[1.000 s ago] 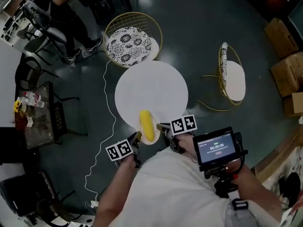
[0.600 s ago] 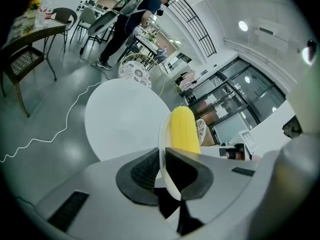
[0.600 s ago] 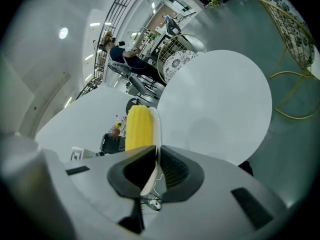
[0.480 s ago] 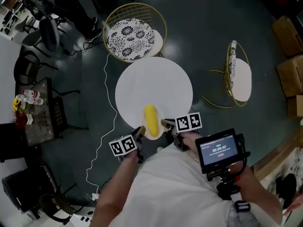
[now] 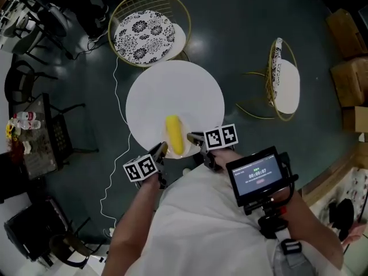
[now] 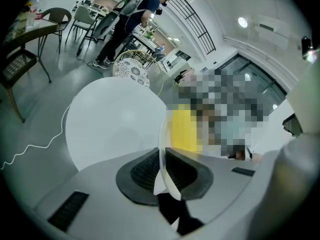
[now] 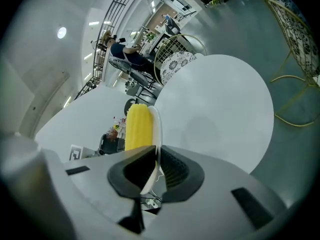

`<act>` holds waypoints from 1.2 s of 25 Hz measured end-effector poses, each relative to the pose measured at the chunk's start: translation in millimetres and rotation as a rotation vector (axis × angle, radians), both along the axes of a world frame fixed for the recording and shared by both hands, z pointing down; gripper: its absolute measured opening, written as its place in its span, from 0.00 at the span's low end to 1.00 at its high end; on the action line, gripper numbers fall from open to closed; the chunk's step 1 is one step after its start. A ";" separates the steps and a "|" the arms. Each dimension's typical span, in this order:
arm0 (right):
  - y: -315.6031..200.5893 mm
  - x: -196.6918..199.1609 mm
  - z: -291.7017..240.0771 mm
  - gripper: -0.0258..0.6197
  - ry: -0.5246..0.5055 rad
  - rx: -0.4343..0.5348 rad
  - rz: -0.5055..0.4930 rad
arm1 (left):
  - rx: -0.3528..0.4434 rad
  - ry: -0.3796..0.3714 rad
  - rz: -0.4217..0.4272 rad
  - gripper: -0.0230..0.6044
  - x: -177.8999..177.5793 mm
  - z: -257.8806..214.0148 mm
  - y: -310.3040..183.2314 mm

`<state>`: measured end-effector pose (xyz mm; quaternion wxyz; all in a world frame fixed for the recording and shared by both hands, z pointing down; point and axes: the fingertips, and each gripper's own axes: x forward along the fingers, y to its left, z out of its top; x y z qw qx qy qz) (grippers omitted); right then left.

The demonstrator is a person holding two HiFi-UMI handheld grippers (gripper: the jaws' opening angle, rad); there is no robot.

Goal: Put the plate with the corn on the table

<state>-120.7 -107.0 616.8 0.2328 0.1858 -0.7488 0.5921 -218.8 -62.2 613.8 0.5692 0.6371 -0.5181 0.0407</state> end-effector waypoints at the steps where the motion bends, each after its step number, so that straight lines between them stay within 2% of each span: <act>1: -4.8 0.3 1.5 0.09 0.000 0.001 -0.001 | -0.002 -0.002 0.000 0.10 -0.3 2.6 -4.6; 8: -22.3 8.9 7.7 0.09 -0.002 0.029 -0.011 | 0.010 -0.009 0.005 0.10 8.9 8.2 -21.7; 30: -53.8 35.9 34.4 0.09 0.002 -0.001 -0.006 | -0.023 -0.023 0.020 0.10 36.7 32.6 -55.7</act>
